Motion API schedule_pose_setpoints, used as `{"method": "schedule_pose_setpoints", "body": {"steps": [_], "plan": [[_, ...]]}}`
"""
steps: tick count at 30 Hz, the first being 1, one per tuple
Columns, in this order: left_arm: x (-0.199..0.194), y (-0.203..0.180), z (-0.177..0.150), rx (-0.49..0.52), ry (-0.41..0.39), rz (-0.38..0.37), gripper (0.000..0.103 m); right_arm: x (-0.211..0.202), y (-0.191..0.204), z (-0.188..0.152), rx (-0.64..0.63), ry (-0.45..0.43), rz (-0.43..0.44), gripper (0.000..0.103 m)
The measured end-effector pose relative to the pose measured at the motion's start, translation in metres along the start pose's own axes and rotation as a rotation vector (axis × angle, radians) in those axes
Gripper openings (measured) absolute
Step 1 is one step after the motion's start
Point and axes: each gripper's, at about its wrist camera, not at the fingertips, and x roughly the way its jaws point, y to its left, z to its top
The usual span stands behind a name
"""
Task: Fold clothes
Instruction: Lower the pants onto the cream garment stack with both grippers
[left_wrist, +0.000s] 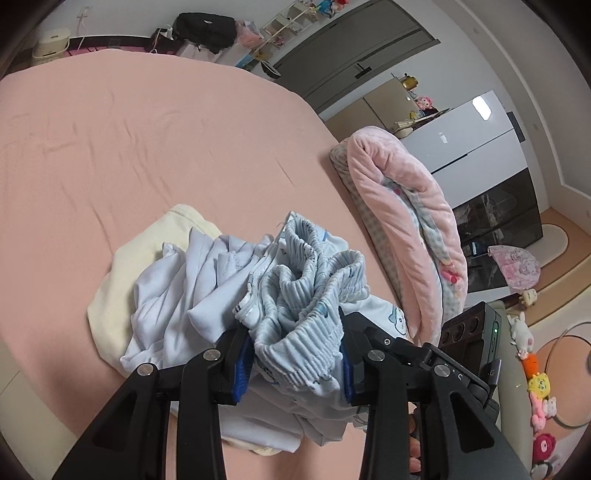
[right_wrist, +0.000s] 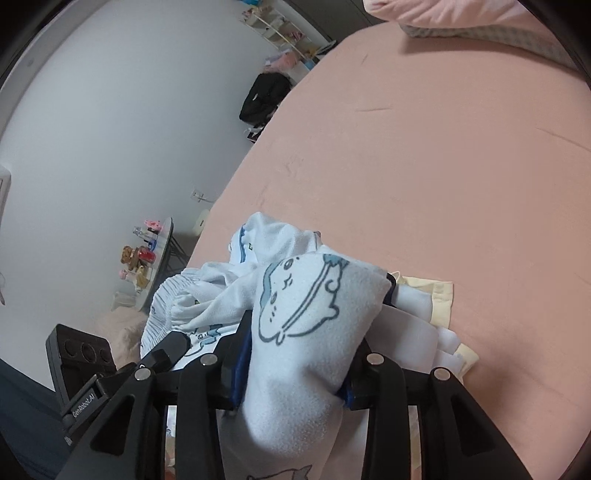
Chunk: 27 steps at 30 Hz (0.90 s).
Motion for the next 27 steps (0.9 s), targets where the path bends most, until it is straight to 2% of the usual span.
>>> {"method": "schedule_pose_setpoints", "body": {"steps": [7, 12, 14, 18, 21, 25, 27], "plan": [[-0.005, -0.01, -0.014, 0.073, 0.012, 0.055, 0.036, -0.002, -0.004, -0.015, 0.02, -0.028, -0.029, 0.036], [-0.017, -0.022, -0.005, 0.041, 0.027, 0.08, 0.038, -0.007, -0.002, -0.02, -0.008, -0.046, -0.019, 0.038], [-0.022, -0.039, -0.001, 0.122, 0.037, 0.121, 0.043, -0.007, 0.0, -0.02, -0.025, -0.046, -0.027, 0.038], [-0.032, -0.073, 0.0, 0.312, 0.058, 0.186, 0.059, -0.004, 0.0, -0.018, -0.02, -0.05, -0.066, 0.038], [-0.047, -0.094, 0.003, 0.426, 0.027, 0.21, 0.071, -0.001, -0.002, -0.018, -0.003, -0.054, -0.058, 0.038], [-0.045, -0.115, 0.009, 0.543, 0.004, 0.266, 0.074, 0.001, -0.002, -0.016, -0.011, -0.056, -0.069, 0.038], [-0.023, -0.108, 0.013, 0.554, 0.052, 0.284, 0.074, 0.001, -0.003, -0.015, -0.004, -0.058, -0.071, 0.039]]}}
